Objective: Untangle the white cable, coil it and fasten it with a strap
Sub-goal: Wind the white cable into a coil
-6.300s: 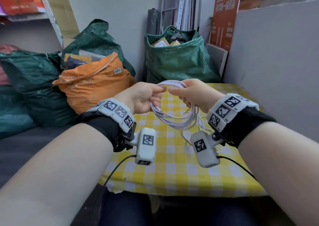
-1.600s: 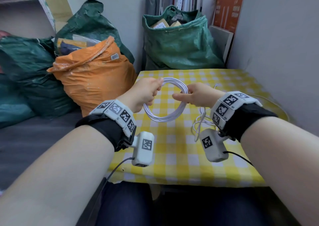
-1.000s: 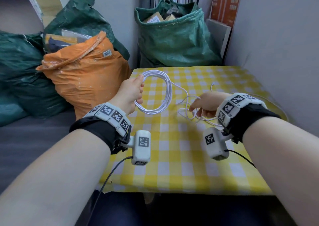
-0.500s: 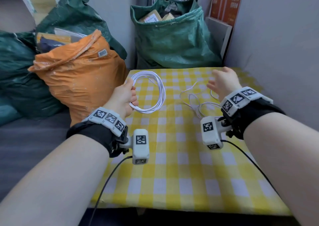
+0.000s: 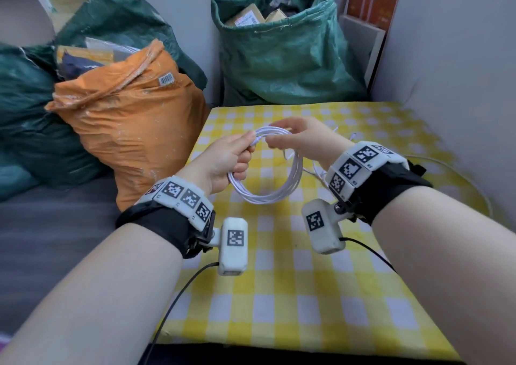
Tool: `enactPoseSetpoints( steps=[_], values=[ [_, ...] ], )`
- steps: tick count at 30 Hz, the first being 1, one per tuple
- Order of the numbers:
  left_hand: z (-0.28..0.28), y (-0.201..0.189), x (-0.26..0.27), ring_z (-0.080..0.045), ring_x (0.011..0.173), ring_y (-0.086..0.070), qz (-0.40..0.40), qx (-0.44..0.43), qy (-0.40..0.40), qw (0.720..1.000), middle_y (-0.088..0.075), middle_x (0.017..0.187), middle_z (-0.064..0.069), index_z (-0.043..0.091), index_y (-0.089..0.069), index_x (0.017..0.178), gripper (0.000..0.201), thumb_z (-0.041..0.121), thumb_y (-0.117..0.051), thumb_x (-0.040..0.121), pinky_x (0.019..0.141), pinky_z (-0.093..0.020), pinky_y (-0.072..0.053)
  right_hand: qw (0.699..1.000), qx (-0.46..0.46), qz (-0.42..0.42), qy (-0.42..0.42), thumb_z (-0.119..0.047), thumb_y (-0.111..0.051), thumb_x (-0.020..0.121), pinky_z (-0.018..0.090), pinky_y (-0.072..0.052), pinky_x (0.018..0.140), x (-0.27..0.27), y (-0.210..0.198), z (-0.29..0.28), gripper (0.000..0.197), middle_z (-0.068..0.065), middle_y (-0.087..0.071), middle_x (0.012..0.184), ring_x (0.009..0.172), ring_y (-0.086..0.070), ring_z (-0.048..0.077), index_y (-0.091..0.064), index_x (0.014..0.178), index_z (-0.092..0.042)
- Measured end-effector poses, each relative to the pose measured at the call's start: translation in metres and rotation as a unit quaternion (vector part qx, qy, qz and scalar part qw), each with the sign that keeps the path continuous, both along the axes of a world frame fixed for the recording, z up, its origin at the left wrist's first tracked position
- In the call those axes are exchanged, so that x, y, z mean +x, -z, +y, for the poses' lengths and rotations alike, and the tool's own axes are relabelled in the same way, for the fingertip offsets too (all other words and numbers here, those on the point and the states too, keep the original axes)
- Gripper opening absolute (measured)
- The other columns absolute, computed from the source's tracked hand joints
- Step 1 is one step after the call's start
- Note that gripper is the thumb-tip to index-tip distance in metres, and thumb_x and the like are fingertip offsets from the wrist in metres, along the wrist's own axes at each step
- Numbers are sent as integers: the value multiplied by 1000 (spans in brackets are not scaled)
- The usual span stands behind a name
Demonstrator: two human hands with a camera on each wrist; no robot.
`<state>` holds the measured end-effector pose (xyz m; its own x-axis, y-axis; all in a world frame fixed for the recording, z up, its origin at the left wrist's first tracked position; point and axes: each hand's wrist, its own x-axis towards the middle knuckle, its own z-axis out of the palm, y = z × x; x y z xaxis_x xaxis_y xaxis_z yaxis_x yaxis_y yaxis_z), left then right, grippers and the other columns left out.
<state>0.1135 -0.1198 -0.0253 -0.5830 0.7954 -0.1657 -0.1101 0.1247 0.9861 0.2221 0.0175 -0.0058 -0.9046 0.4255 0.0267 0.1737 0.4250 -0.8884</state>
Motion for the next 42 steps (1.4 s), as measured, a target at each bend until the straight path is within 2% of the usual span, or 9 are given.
enactPoseSetpoints(
  steps=[2, 6, 9, 14, 19, 24, 28, 31, 42],
  values=[
    [-1, 0, -1, -3, 33, -19, 8, 3, 16, 1000, -24, 42, 11, 16, -42, 74, 33, 36, -41, 100, 38, -17, -18, 1000, 1, -9, -15, -31, -68, 85, 23, -45, 67, -2, 4, 0, 15, -2, -61, 70, 65, -61, 9, -65, 84, -16],
    [-1, 0, -8, -3, 33, -20, 6, 18, 2, 1000, -24, 41, 11, 16, -42, 74, 33, 36, -41, 100, 38, -17, -19, 999, -41, -17, 1, -34, -70, 83, 26, -38, 57, -8, 14, 10, 32, -2, -44, 58, 51, -42, 12, -50, 63, -18],
    [2, 3, -15, -4, 34, -21, -26, 42, -17, 999, -24, 42, 11, 15, -44, 74, 34, 37, -42, 99, 40, -18, -22, 993, -116, 12, -2, -32, -68, 85, 24, -37, 57, -12, 22, 19, 29, -1, -49, 59, 52, -44, 12, -53, 66, -17],
    [15, 12, -26, -8, 41, -35, -132, 70, -20, 989, -34, 46, 7, 16, -46, 72, 37, 40, -40, 99, 45, -18, -38, 950, -294, 109, -14, -25, -54, 95, 30, -52, 81, -25, 30, 26, 19, -5, -60, 57, 59, -64, 13, -55, 80, -14],
    [23, 17, -35, -17, 66, -60, -161, 59, 40, 984, -53, 67, -3, 12, -50, 72, 36, 36, -41, 98, 69, -37, -57, 960, -245, 129, 41, -29, -44, 100, 18, -30, 42, -36, 31, 30, 26, -14, -32, 42, 36, -27, 4, -47, 78, -16],
    [32, 27, -43, -22, 68, -61, -118, 29, 77, 990, -60, 73, -6, 6, -58, 91, 27, 25, -41, 98, 79, -42, -56, 973, -211, 94, 25, -25, -44, 100, 16, -20, 36, -42, 35, 47, 25, -14, -32, 41, 34, -22, 3, -47, 76, -15],
    [45, 23, -46, -14, 55, -51, -76, 17, 83, 994, -53, 67, -1, 9, -59, 98, 27, 32, -45, 95, 63, -31, -53, 985, -164, 49, -22, -26, -44, 100, 19, -21, 38, -44, 41, 49, 26, -12, -32, 46, 38, -22, 5, -49, 76, -15],
    [55, 19, -48, -7, 43, -31, -40, -6, 68, 997, -37, 54, 5, 12, -56, 90, 32, 41, -45, 96, 45, -20, -32, 986, -160, 46, -26, -27, -44, 99, 19, -22, 39, -48, 46, 47, 27, -12, -31, 47, 40, -22, 5, -48, 75, -17],
    [70, 26, -60, -4, 31, -19, -101, 40, -3, 994, -22, 41, 10, 18, -43, 64, 43, 44, -42, 97, 35, -17, -20, 987, -149, 59, -25, -33, -50, 96, 24, -39, 50, -48, 48, 55, 31, -7, -40, 45, 42, -42, 12, -51, 70, -15]
  ],
)
